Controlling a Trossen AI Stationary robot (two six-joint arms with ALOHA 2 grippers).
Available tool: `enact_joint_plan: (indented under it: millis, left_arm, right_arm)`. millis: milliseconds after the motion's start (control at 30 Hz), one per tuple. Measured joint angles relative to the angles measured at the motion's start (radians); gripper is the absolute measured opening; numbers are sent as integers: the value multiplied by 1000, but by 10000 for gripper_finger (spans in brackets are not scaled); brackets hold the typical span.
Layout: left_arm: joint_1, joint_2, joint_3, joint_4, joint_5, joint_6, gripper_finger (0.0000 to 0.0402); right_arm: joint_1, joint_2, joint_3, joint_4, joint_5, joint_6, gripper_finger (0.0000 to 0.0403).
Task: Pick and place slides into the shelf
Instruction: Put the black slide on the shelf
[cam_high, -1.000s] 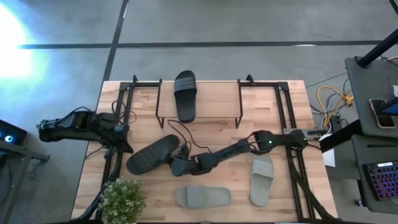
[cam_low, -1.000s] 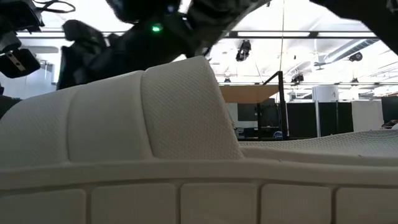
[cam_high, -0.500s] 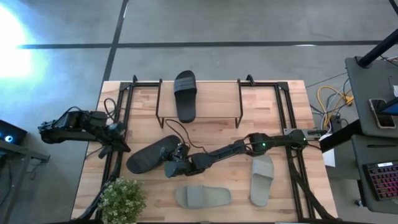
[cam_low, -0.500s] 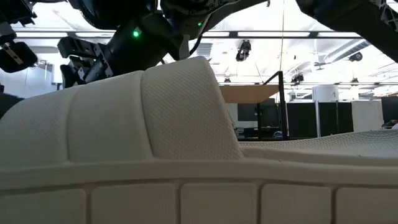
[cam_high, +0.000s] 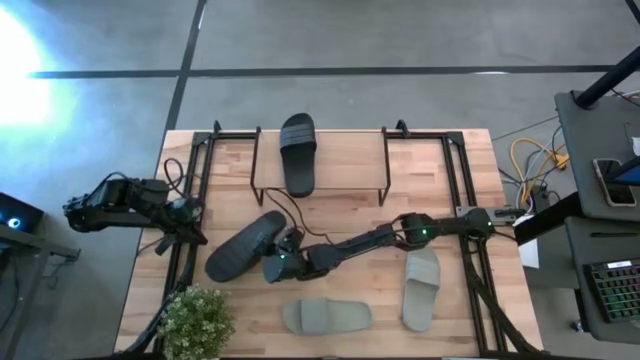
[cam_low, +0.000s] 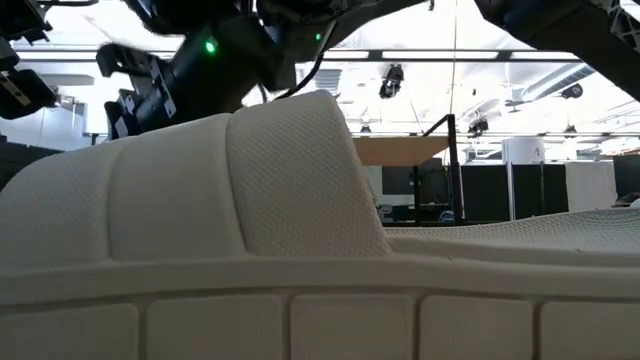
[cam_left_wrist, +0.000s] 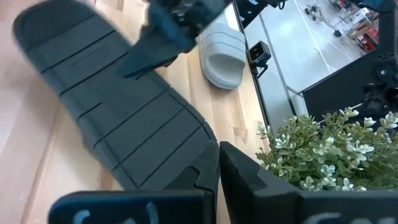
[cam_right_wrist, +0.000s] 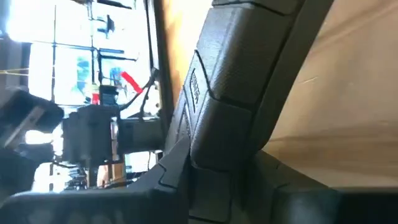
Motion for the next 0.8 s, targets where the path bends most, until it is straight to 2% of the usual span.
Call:
enact_joint_plan:
  millis: [133, 300, 400, 467, 700, 800]
  left_arm:
    - [0, 4, 0, 1, 0, 3, 0]
    - [0, 8, 0, 1, 0, 22, 0]
    - [0, 13, 0, 0, 0, 19, 0]
    - [0, 13, 1, 1, 0, 18, 0]
    - [0, 13, 4, 1, 1, 18, 0]
    - [0, 13, 3, 1, 1, 18, 0]
  right_arm:
    - [28, -2, 42, -11, 121, -56, 84]
    - [30, -18, 115, -14, 191, -148, 82]
    - [30, -31, 132, -60, 275, -156, 83]
    - [30, -38, 129, -88, 281, -144, 83]
    - [91, -41, 130, -269, 284, 51, 83]
    - [132, -49, 130, -430, 343, 175, 83]
